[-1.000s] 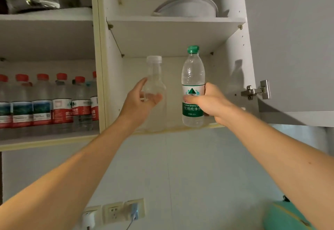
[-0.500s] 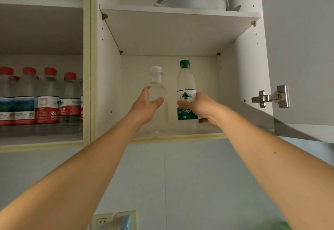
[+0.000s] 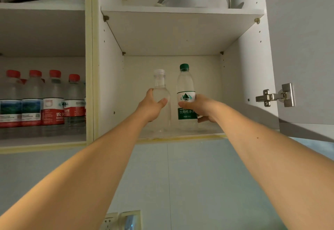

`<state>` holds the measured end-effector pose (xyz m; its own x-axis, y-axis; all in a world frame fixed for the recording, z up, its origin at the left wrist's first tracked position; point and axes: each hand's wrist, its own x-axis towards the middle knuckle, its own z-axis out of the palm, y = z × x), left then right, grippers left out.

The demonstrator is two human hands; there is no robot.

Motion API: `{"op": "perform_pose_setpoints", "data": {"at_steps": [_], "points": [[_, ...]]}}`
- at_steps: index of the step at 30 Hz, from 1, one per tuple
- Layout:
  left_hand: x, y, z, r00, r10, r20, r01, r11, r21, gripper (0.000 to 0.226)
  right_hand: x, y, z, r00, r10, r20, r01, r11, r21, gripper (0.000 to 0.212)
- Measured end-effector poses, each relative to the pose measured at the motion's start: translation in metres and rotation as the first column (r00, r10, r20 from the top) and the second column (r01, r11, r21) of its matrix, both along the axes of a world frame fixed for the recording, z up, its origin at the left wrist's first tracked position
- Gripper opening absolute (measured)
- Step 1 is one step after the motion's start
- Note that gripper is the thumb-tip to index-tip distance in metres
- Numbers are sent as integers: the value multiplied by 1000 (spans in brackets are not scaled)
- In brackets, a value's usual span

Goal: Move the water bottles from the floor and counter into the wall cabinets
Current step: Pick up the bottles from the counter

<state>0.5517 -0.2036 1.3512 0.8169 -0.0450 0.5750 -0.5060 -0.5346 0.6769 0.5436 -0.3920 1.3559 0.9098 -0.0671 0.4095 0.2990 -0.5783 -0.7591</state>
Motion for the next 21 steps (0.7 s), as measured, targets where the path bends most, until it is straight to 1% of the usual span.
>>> {"op": "perform_pose_setpoints", "data": {"at_steps": [3, 5, 7, 9, 11, 14, 16, 18, 19, 21], "points": [[-10, 6, 0, 999, 19, -33, -16, 998, 66, 65, -4, 1, -2, 999, -23, 27, 23, 1000, 3, 44], [-20, 11, -4, 998, 54, -38, -49, 991, 128, 69, -9, 3, -5, 998, -43, 49, 44, 999, -25, 42], [-31, 17, -7, 996, 90, 12, -91, 975, 202, 74, -15, 6, -10, 993, -77, 91, 79, 996, -28, 41], [-47, 24, -10, 991, 94, 90, -114, 961, 252, 73, -24, 11, -18, 968, -163, 193, 167, 986, -1, 48], [-68, 32, -13, 981, 54, 185, -106, 952, 286, 63, -36, 15, -25, 916, -234, 325, 239, 971, 26, 50], [-100, 49, -25, 933, -47, 356, -70, 948, 309, 42, -61, 21, -43, 801, -253, 543, 277, 960, 38, 32], [-119, 61, -38, 893, -95, 440, -46, 953, 299, 30, -83, 26, -61, 723, -239, 648, 266, 962, 58, 24], [-133, 74, -56, 875, -122, 469, -15, 961, 277, 22, -105, 32, -85, 671, -204, 713, 229, 972, 63, 21], [-139, 80, -68, 876, -130, 464, 5, 966, 260, 20, -115, 37, -99, 662, -184, 727, 212, 976, 54, 20], [-147, 93, -96, 898, -141, 417, 47, 973, 227, 19, -131, 46, -130, 682, -141, 718, 182, 983, 20, 20]]}}
